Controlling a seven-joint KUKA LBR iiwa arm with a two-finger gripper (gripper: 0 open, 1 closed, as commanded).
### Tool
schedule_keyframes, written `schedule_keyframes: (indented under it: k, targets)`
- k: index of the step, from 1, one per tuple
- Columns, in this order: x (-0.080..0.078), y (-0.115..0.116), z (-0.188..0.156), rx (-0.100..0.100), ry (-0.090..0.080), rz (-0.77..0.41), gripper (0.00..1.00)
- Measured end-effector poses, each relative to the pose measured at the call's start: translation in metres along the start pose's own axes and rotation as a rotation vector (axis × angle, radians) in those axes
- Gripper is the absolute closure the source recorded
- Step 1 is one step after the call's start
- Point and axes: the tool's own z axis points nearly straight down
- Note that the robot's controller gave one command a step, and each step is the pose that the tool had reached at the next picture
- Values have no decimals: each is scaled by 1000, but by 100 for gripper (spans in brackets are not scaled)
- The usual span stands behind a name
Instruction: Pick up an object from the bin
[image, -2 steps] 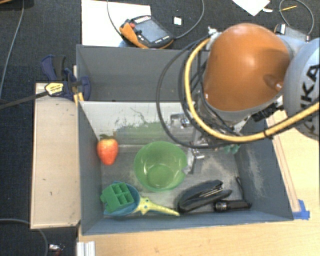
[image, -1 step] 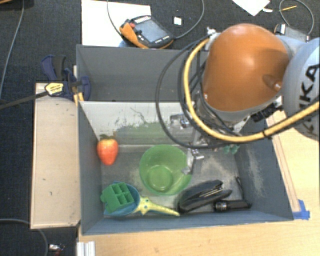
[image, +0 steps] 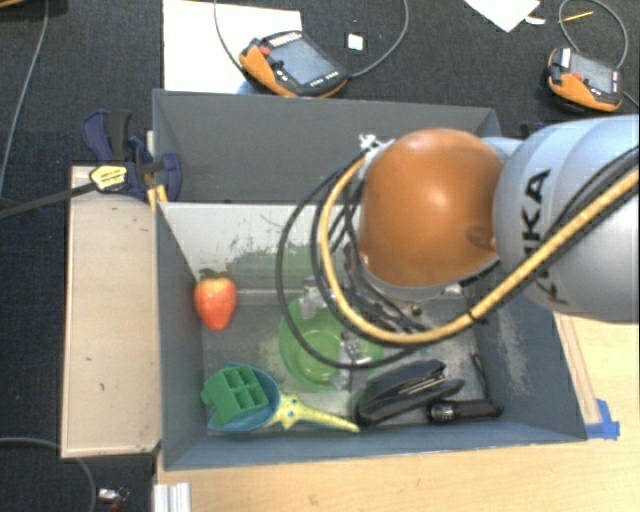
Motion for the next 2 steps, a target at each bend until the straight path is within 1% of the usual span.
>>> schedule_keyframes:
  k: [1,2]
  targets:
    - [-13,1,-3,1,-5,12,0]
    - [-28,28,-91,2,-17,-235,0]
